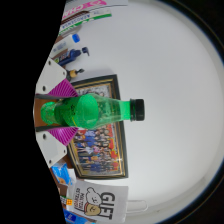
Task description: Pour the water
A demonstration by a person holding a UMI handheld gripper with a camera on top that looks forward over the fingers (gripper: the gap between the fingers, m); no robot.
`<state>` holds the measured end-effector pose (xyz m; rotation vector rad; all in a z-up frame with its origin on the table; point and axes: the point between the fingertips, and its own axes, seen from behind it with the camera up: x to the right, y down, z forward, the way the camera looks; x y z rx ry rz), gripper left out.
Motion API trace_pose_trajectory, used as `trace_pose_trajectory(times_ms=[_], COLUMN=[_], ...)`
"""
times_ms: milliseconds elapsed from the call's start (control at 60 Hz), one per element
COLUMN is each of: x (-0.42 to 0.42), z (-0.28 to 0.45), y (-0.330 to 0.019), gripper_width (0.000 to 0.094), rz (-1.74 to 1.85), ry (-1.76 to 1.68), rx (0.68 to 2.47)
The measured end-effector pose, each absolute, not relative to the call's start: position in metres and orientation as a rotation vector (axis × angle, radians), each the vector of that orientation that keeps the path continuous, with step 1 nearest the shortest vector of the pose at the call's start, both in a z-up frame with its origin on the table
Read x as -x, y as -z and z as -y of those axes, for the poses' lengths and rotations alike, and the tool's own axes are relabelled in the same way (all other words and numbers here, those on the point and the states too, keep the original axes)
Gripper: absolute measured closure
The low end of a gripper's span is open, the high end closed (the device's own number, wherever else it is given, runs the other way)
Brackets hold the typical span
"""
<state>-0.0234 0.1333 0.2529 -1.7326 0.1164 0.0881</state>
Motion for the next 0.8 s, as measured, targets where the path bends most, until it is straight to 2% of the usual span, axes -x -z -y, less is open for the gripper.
trace_pose_trajectory(times_ms=[117, 250, 417, 517, 667, 733, 750, 800], x=[0.009, 0.004, 0.009, 0.009, 0.011, 0.014, 0.015, 0.016], z=[-0.136, -0.138, -0.134, -0.134, -0.132, -0.128, -0.127, -0.12], y=[-0.185, -0.127, -0.086, -0.088, -0.087, -0.088, -0.089, -0.092], gripper_width=[0.0574, 0.0575, 0.0567, 0.0566, 0.0355, 0.01, 0.0065, 0.0106], rz=[-0.095, -0.072, -0.038, -0.043, -0.049, -0.044, -0.043, -0.045], ry=[-0.043, -0.026, -0.019, -0.005, 0.007, -0.001, 0.0, 0.012], rx=[1.819, 1.9, 1.956, 1.926, 1.941, 1.964, 1.969, 1.984])
